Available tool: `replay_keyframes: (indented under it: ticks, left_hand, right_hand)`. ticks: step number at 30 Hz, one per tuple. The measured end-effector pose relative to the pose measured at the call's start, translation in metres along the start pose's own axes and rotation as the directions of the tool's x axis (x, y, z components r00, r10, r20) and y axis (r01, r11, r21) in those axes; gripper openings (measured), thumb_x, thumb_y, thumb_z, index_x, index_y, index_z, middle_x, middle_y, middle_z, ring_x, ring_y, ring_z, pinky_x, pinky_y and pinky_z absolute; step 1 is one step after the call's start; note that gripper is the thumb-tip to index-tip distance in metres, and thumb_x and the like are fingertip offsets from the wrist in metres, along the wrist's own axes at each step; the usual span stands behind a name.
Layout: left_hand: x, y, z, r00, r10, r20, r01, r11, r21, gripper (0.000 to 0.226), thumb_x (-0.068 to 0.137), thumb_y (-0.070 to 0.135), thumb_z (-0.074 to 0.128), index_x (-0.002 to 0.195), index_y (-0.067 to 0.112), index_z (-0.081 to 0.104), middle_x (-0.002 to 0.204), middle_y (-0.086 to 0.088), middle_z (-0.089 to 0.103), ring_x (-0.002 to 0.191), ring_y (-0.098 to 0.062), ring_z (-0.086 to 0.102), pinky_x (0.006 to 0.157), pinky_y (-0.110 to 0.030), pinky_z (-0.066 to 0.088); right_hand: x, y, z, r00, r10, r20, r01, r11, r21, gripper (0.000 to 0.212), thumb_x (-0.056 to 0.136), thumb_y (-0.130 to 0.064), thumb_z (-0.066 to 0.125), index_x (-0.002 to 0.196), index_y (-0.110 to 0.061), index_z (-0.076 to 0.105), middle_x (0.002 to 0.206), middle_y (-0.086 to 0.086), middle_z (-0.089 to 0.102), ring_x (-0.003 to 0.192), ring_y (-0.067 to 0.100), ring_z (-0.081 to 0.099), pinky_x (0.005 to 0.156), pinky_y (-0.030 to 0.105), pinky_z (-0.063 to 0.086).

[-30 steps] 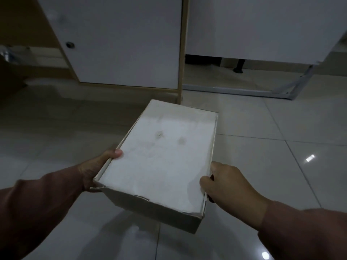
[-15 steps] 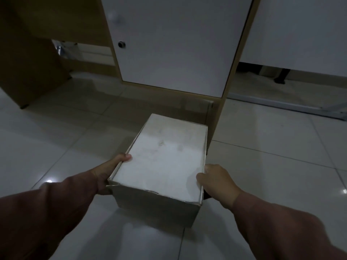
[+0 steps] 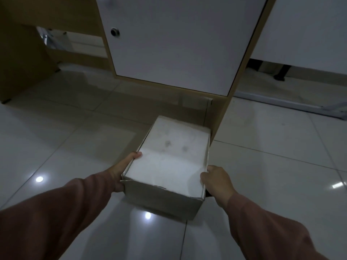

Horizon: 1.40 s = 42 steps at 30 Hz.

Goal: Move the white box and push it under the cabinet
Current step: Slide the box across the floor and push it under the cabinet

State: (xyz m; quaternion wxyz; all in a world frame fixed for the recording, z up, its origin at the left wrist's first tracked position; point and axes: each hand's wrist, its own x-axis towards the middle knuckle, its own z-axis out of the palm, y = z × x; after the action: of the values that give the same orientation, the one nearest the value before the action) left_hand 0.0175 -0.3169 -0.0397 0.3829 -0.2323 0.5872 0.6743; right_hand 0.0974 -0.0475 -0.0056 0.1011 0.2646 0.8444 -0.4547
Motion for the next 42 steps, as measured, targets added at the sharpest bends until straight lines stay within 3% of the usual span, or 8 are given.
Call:
replay_keyframes:
  ticks: [9,13,17,20,24,28,32,42]
  left_hand:
    - [-0.007,0.004,0.023,0.957,0.283,-0.061,-0.234,0.88,0.413,0.031,0.084,0.022,0.059,0.115,0.016,0.057,0.104,-0.016,0.068,0.08,-0.026,0.064,0.068,-0.03,0.05]
    - [-0.022,-0.018,0.039,0.796,0.603,-0.051,-0.215,0.361,0.907,0.075,0.085,0.033,0.056,0.148,0.015,0.02,0.155,-0.014,0.029,0.137,-0.032,0.034,0.111,-0.041,0.033]
    - [-0.048,-0.074,0.049,0.781,0.586,0.218,-0.161,-0.148,0.976,0.081,0.087,0.058,0.031,0.151,0.018,0.002,0.159,-0.007,-0.011,0.147,-0.03,-0.008,0.117,-0.055,0.003]
    - [-0.064,-0.097,0.051,0.759,0.544,0.357,-0.113,-0.43,0.896,0.083,0.07,0.058,0.052,0.138,0.011,0.045,0.146,-0.019,0.044,0.133,-0.041,0.041,0.099,-0.064,0.036]
    - [-0.059,-0.09,0.052,0.761,0.532,0.371,-0.073,-0.498,0.864,0.094,0.046,0.056,0.069,0.129,0.013,0.057,0.135,-0.017,0.058,0.123,-0.039,0.054,0.09,-0.062,0.046]
    - [-0.043,-0.072,0.055,0.804,0.496,0.328,-0.04,-0.504,0.863,0.105,0.047,0.058,0.068,0.139,0.013,0.045,0.145,-0.02,0.045,0.132,-0.042,0.042,0.098,-0.064,0.036]
    - [-0.01,-0.053,0.055,0.797,0.499,0.341,-0.097,-0.452,0.887,0.108,0.071,0.049,0.055,0.149,0.021,-0.013,0.16,-0.013,-0.017,0.145,-0.037,-0.017,0.109,-0.06,-0.016]
    - [0.012,-0.022,0.071,0.796,0.496,0.347,-0.101,-0.456,0.884,0.101,0.079,0.036,0.056,0.148,0.021,-0.017,0.16,-0.012,-0.018,0.146,-0.033,-0.017,0.114,-0.056,-0.012]
  right_hand:
    - [-0.015,0.008,0.01,0.977,-0.121,0.175,0.153,0.972,-0.18,0.055,0.091,-0.013,0.044,0.145,-0.009,0.03,0.144,0.017,0.042,0.128,0.031,0.044,0.104,0.031,0.039]
    - [-0.044,0.023,0.038,0.881,-0.381,0.281,0.473,0.692,-0.545,0.07,0.094,-0.027,0.041,0.151,-0.018,0.0,0.158,0.014,-0.021,0.144,0.033,-0.022,0.118,0.044,-0.002]
    - [-0.079,0.038,0.061,0.765,-0.521,0.379,0.605,0.378,-0.701,0.085,0.052,-0.03,0.075,0.133,-0.018,0.053,0.144,0.015,0.048,0.133,0.035,0.042,0.115,0.056,0.01]
    - [-0.087,0.041,0.073,0.751,-0.53,0.393,0.622,0.37,-0.69,0.083,0.042,-0.034,0.079,0.122,-0.016,0.064,0.131,0.01,0.062,0.123,0.032,0.055,0.107,0.05,0.002]
    - [-0.079,0.035,0.072,0.787,-0.478,0.391,0.586,0.379,-0.716,0.086,0.047,-0.024,0.077,0.13,-0.012,0.057,0.138,0.014,0.056,0.128,0.035,0.05,0.108,0.05,-0.006]
    - [-0.053,0.033,0.073,0.771,-0.495,0.402,0.615,0.411,-0.673,0.084,0.08,-0.013,0.041,0.15,-0.015,-0.005,0.161,0.012,-0.009,0.146,0.034,-0.015,0.1,0.047,-0.036]
    - [-0.025,0.023,0.071,0.789,-0.503,0.353,0.588,0.45,-0.673,0.088,0.078,-0.009,0.042,0.149,-0.014,-0.009,0.161,0.011,-0.01,0.147,0.032,-0.014,0.111,0.053,-0.02]
    - [0.002,-0.006,0.055,0.849,-0.403,0.341,0.526,0.596,-0.606,0.086,0.081,-0.006,0.045,0.151,-0.019,-0.003,0.162,0.006,-0.01,0.148,0.027,-0.015,0.116,0.047,-0.015]
